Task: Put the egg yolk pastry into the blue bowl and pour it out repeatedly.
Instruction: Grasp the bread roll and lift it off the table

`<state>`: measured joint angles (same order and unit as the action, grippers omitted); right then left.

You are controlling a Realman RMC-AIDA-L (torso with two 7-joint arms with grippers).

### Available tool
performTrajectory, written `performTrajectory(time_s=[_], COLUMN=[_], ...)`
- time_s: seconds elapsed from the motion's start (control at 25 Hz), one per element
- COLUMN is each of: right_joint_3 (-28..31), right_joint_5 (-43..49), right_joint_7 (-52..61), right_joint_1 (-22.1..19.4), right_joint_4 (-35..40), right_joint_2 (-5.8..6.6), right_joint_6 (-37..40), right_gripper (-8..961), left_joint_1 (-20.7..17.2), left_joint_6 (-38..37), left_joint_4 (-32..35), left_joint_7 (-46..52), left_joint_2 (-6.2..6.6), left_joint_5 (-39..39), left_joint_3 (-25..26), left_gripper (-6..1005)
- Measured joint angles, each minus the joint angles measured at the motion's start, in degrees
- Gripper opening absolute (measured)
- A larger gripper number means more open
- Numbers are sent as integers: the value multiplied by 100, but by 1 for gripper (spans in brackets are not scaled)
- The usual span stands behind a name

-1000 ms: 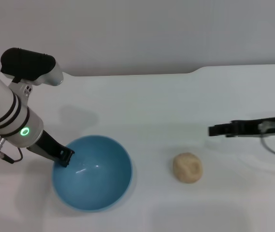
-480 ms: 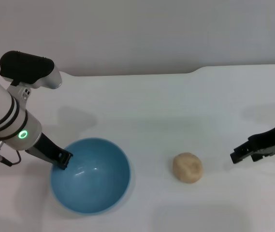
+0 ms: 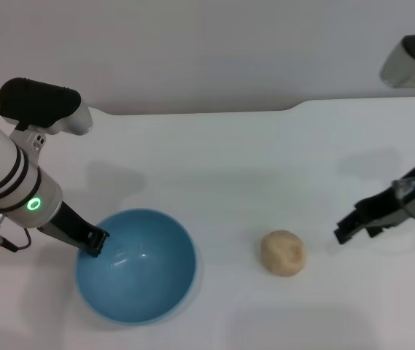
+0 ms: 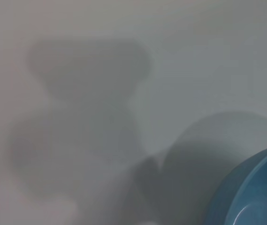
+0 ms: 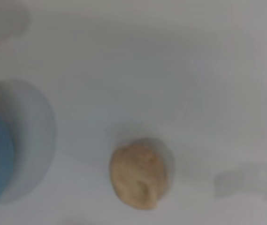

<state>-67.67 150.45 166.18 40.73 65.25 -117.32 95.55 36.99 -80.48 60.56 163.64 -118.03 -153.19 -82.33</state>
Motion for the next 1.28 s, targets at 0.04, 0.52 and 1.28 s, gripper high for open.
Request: performTrajectory(time_s=[0.04,0.52,1.28], right_joint_3=[-14,-772,-1374], right_joint_5=[0,-382,-855], right_joint_7=[-37,-130,-271], right_joint_1=[31,153,138], right_joint_4=[-100,-1125,-1618], right_joint_2=[-38,-138,-160], right_joint_6=[-137,-1646,-2756], right_gripper=[550,549,549], left_joint_1=[0,-15,-16], left_joint_6=[0,7,15], left_joint_4=[0,6,0], left_joint_7=[0,-7,-6], left_joint_2=[0,9,1], left_joint_5=[0,-17,0], left_joint_3=[-1,-2,42], left_gripper=[-2,-2,-1])
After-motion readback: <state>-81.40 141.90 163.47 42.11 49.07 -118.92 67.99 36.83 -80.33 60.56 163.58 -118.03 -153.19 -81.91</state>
